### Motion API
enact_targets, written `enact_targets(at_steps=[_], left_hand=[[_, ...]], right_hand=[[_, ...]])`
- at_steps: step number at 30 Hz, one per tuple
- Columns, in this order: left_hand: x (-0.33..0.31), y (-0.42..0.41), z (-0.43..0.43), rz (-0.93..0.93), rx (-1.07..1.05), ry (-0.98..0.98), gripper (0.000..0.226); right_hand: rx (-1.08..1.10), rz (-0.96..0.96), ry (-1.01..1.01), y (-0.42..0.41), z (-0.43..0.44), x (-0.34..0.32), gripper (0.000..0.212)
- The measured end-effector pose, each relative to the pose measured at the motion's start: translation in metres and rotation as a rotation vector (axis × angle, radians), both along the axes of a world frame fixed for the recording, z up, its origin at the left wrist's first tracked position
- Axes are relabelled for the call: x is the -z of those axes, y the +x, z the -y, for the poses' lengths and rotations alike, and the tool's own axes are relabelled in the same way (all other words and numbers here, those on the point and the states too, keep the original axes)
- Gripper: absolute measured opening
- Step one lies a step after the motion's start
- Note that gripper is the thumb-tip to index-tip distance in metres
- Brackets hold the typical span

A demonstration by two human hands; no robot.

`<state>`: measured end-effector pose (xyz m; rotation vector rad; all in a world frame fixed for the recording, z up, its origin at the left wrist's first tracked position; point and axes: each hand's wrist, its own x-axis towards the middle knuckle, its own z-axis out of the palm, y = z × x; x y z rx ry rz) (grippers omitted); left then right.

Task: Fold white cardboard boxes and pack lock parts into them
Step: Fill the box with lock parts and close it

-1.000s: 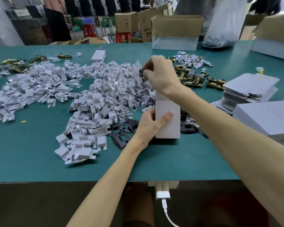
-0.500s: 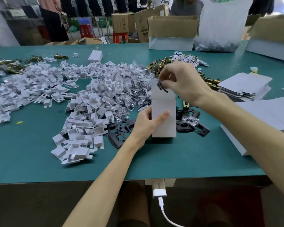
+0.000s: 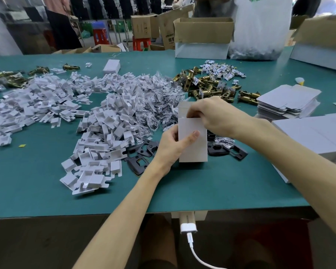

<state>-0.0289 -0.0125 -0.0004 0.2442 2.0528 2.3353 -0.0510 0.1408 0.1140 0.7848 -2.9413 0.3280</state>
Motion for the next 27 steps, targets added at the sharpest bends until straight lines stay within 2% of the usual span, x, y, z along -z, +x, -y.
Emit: enact_targets(at_steps=[6, 11, 14, 17, 19, 22, 24, 27], left_hand=[[-0.003, 0.002, -0.001, -0.013, -0.009, -0.010, 0.043], [-0.005, 0.004, -0.001, -0.025, -0.007, -0.002, 0.038], [-0.006, 0.006, -0.001, -0.059, -0.021, 0.029, 0.044], [-0.007, 0.006, -0.001, -0.111, -0.020, 0.030, 0.056], [-0.006, 0.004, -0.002, -0.141, -0.027, 0.000, 0.067], [-0.003, 0.000, -0.001, -0.135, -0.039, -0.024, 0.074], [-0.001, -0.001, -0.001, -0.112, -0.045, -0.008, 0.074], [-0.001, -0.001, 0.000, -0.098, -0.045, 0.045, 0.071]], right_hand=[[-0.021, 0.087, 0.009, 0.005, 0.002, -0.003, 0.036], [-0.062, 0.066, -0.081, 0.006, -0.006, -0.001, 0.023], [-0.051, -0.024, -0.301, 0.007, -0.015, 0.013, 0.014], [0.086, -0.173, -0.556, 0.011, -0.021, 0.038, 0.031], [0.199, -0.055, -0.738, 0.015, -0.023, 0.052, 0.045], [0.182, 0.264, -0.955, 0.021, -0.021, 0.073, 0.051], [0.157, 0.300, -1.046, 0.023, -0.020, 0.083, 0.054], [0.156, 0.246, -1.150, 0.024, -0.018, 0.091, 0.053]])
